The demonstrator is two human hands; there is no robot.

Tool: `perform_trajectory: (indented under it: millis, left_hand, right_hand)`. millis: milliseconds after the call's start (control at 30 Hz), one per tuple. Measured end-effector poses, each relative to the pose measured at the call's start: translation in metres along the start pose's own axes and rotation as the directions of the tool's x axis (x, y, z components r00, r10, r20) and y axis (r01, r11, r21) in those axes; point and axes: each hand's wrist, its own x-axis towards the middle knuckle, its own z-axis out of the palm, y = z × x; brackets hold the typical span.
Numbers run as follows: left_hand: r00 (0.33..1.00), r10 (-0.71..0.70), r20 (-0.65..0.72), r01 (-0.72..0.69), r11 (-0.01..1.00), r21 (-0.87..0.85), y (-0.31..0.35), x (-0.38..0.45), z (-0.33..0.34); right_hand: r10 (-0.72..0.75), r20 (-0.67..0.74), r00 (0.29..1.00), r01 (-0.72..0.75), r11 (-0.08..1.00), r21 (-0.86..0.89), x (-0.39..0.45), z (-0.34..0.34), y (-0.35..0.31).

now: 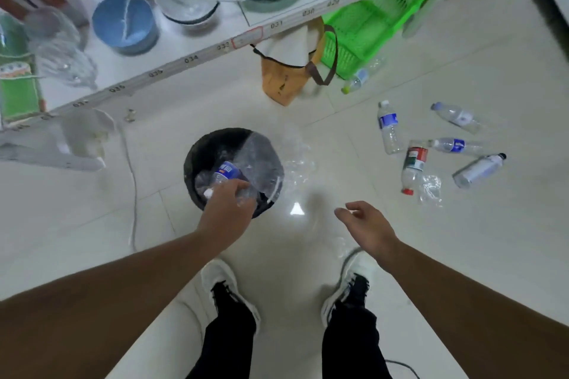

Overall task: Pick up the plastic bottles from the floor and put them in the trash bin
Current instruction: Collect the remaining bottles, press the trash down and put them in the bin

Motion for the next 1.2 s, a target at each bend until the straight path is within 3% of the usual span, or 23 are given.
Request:
perform_trajectory:
  millis: [367, 567, 767, 1033, 1200]
  left_hand:
    - [0.974, 0.145, 0.175, -0.191, 0.939, 0.286, 0.107, 0.012, 0.142]
    - [0.972, 0.096, 0.213, -0.162, 0.934, 0.318, 0.121, 0.005, 0.204]
    - [0.976, 0.018, 0.218, -0.094, 0.934, 0.344, 0.128, -0.008, 0.213]
    - [0.966, -0.038, 0.255, -0.062, 0.925, 0.374, 0.125, 0.005, 0.207]
    - [0.933, 0.007, 0.36, -0.213, 0.818, 0.535, 0.097, 0.041, 0.24]
  right_hand:
    - [0.166, -0.071, 0.984, -0.149, 0.967, 0.205, 0.005, -0.137, 0.147]
    - [0.171, -0.042, 0.984, -0.161, 0.97, 0.181, 0.016, -0.181, 0.202]
    - [0.134, -0.02, 0.991, -0.13, 0.979, 0.158, 0.022, -0.204, 0.208]
    - [0.133, 0.029, 0.991, -0.136, 0.975, 0.174, 0.026, -0.159, 0.191]
    - [0.181, 0.043, 0.982, -0.186, 0.973, 0.136, 0.053, -0.068, 0.206]
